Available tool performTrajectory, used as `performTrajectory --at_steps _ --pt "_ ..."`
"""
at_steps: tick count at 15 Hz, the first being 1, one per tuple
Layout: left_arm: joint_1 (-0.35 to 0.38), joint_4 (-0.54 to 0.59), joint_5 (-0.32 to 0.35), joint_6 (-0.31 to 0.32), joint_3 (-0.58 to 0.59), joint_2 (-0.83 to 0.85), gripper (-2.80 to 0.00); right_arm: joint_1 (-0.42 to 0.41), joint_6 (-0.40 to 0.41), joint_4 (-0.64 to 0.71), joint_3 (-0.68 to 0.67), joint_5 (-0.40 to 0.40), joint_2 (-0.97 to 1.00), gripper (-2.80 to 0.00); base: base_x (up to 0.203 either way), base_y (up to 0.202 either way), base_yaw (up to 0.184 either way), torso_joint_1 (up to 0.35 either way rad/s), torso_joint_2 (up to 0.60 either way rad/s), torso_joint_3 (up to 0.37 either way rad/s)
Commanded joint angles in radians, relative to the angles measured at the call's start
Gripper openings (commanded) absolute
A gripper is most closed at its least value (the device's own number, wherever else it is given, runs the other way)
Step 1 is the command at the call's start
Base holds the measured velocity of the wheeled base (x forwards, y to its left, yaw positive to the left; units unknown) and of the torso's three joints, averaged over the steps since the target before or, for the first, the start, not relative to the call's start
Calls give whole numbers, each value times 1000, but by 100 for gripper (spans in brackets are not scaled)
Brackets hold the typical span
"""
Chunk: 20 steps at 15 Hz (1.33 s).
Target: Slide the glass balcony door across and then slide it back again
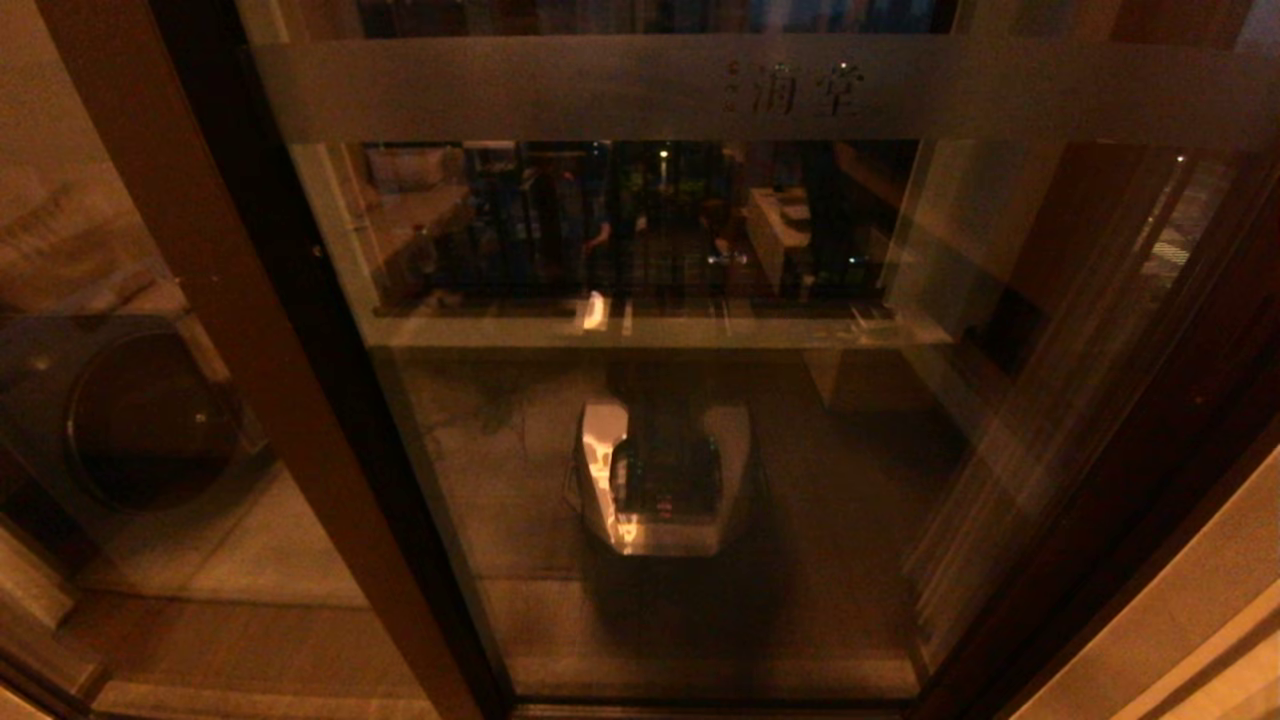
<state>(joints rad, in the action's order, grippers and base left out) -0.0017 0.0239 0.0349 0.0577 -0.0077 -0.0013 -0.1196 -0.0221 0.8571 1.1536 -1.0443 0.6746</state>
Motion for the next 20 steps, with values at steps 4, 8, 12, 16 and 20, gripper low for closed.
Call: performTrajectory --at_steps 4,8,12,16,20 --pt "0 -1 0 1 0 1 -280 158 -3 297 4 197 -377 -280 0 0 0 0 0 0" --pt "0 1 0 1 0 1 -280 136 93 466 39 415 -567 -280 0 0 0 0 0 0" --pt "0 -1 0 1 0 1 -280 121 222 363 -134 602 -612 -280 0 0 0 0 0 0" --pt "0 1 0 1 0 1 -280 121 290 -218 -651 833 -658 -280 0 0 0 0 0 0" --pt "0 -1 0 1 0 1 -280 121 308 -797 -1102 1024 -672 -280 0 0 0 0 0 0"
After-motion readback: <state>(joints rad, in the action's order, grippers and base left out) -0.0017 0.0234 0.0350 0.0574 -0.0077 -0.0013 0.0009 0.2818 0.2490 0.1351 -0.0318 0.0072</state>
